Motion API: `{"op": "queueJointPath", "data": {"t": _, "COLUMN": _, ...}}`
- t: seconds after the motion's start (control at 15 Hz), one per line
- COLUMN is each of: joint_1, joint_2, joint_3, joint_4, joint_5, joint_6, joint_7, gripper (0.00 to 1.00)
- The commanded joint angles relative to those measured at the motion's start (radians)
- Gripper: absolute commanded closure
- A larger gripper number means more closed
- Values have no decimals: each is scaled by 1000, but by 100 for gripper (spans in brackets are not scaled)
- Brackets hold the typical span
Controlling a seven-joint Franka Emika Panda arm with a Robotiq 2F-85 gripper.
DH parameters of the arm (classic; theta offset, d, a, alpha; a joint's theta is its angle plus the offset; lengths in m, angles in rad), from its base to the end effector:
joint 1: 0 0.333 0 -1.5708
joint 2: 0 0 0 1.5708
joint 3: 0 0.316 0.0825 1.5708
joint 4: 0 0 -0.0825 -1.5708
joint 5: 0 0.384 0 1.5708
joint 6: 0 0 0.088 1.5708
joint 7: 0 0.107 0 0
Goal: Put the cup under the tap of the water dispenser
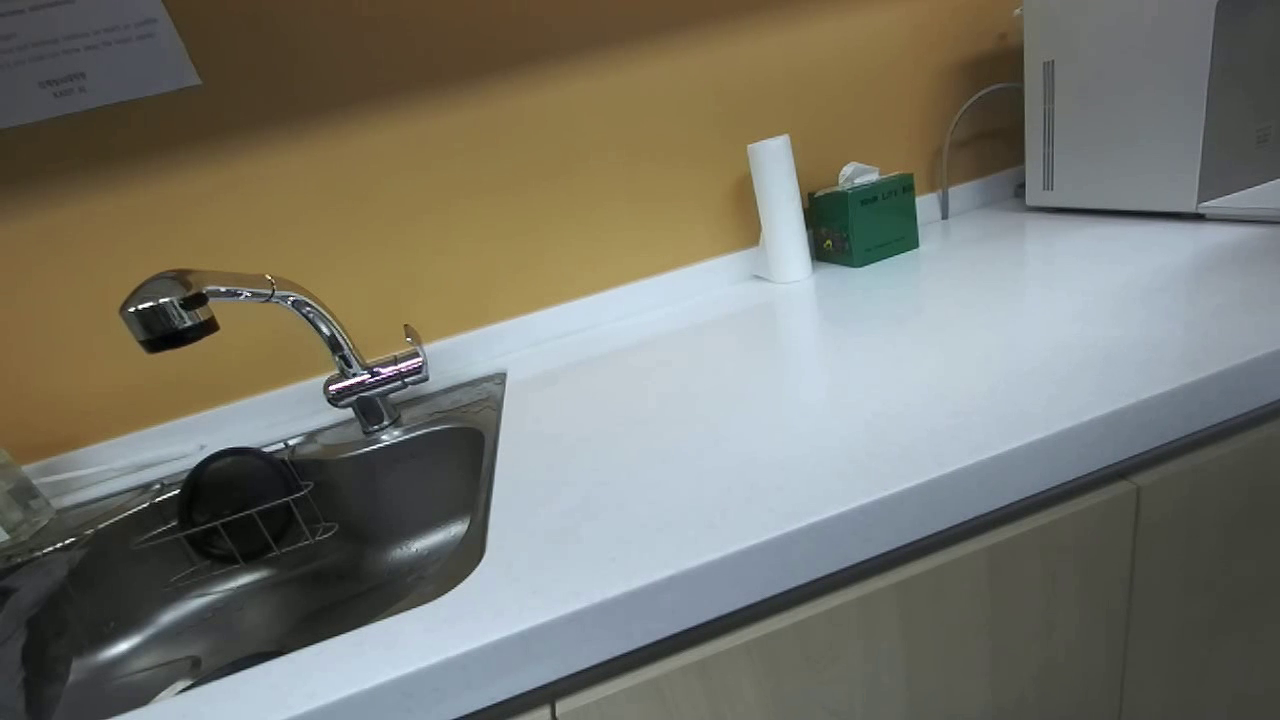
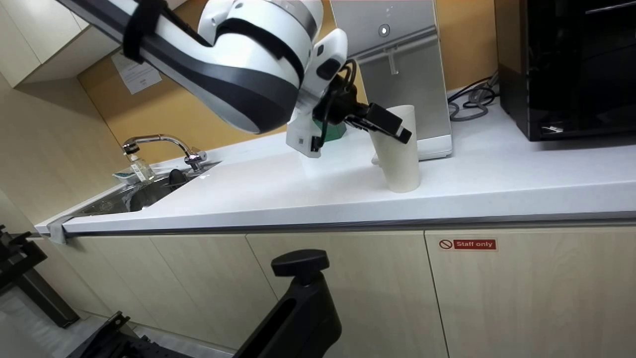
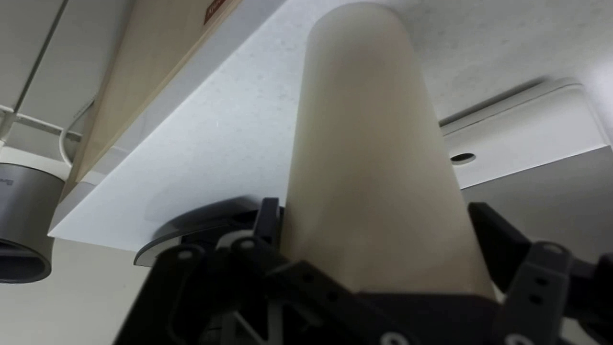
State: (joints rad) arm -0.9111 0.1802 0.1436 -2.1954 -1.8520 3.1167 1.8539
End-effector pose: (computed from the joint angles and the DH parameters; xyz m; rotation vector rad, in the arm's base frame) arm 0.4322 -0.3042 0.3175 2.4673 -1.0313 1.0120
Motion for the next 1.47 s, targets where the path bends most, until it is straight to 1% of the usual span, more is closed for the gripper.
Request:
{"op": "queueJointPath", "data": {"t": 0.0, "joint_1": -9, "joint_2": 47, "joint_3": 33, "joint_4": 71, "joint_5": -143, "joint_6": -34, "joint_7": 172, "gripper": 32}}
{"op": "queueJointPath", "data": {"t": 0.07, "joint_1": -12, "joint_2": 48, "joint_3": 41, "joint_4": 78, "joint_5": -175, "joint_6": -39, "joint_7": 208, "gripper": 39}}
{"op": "queueJointPath", "data": {"t": 0.2, "joint_1": -18, "joint_2": 46, "joint_3": 60, "joint_4": 81, "joint_5": -241, "joint_6": -51, "joint_7": 280, "gripper": 41}}
{"op": "queueJointPath", "data": {"t": 0.4, "joint_1": -29, "joint_2": 10, "joint_3": 103, "joint_4": 72, "joint_5": -360, "joint_6": -75, "joint_7": 397, "gripper": 52}}
{"op": "queueJointPath", "data": {"t": 0.6, "joint_1": -37, "joint_2": -25, "joint_3": 161, "joint_4": 56, "joint_5": -490, "joint_6": -125, "joint_7": 515, "gripper": 54}}
{"op": "queueJointPath", "data": {"t": 0.8, "joint_1": -38, "joint_2": -42, "joint_3": 202, "joint_4": 45, "joint_5": -580, "joint_6": -179, "joint_7": 603, "gripper": 55}}
{"op": "queueJointPath", "data": {"t": 1.0, "joint_1": -41, "joint_2": -35, "joint_3": 217, "joint_4": 52, "joint_5": -612, "joint_6": -203, "joint_7": 636, "gripper": 58}}
{"op": "queueJointPath", "data": {"t": 1.4, "joint_1": -56, "joint_2": -8, "joint_3": 216, "joint_4": 91, "joint_5": -592, "joint_6": -162, "joint_7": 610, "gripper": 58}}
